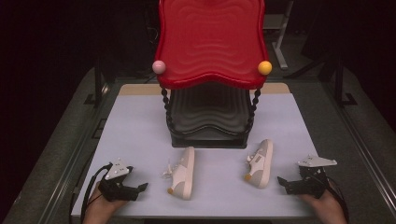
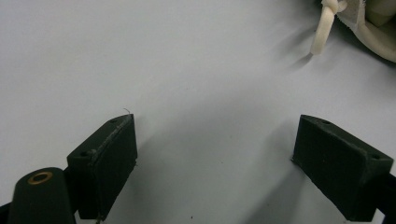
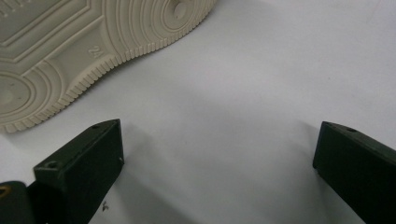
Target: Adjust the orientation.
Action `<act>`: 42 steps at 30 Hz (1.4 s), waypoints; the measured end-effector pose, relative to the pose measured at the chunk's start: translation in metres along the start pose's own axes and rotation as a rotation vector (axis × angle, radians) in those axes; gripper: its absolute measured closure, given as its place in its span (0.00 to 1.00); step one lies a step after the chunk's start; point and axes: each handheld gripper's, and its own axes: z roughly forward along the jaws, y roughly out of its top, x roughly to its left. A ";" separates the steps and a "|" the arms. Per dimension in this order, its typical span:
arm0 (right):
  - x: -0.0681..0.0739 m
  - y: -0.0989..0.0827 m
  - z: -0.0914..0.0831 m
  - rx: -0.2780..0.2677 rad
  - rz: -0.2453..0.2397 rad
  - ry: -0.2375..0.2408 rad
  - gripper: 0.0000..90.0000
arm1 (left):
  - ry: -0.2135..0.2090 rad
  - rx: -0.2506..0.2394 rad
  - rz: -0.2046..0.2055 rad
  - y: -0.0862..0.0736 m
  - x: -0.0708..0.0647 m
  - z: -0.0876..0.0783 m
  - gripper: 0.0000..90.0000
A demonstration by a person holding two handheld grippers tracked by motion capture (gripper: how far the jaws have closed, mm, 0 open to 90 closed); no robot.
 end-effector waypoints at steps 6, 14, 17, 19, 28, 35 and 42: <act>0.000 0.000 0.000 0.000 0.000 -0.001 0.01 | 0.003 0.004 -0.002 0.000 0.000 -0.001 0.15; 0.000 0.000 0.000 -0.001 -0.002 -0.002 0.01 | -0.029 0.007 -0.043 0.004 0.000 -0.006 0.24; 0.000 0.000 0.000 0.000 -0.002 -0.003 0.01 | -0.049 -0.032 -0.035 0.011 -0.003 -0.013 0.35; 0.000 0.000 0.000 0.000 -0.001 -0.003 0.01 | -0.077 -0.051 -0.035 0.015 -0.005 -0.014 0.45; 0.000 0.000 0.000 0.000 -0.006 -0.004 0.01 | -0.177 -0.074 -0.027 0.042 -0.011 -0.016 1.00; 0.000 0.000 0.000 0.001 -0.006 -0.004 0.01 | -0.242 -0.134 0.019 0.069 -0.019 -0.008 1.00; 0.000 0.000 0.000 0.000 -0.006 -0.004 0.01 | -0.301 -0.161 0.040 0.087 -0.029 0.002 1.00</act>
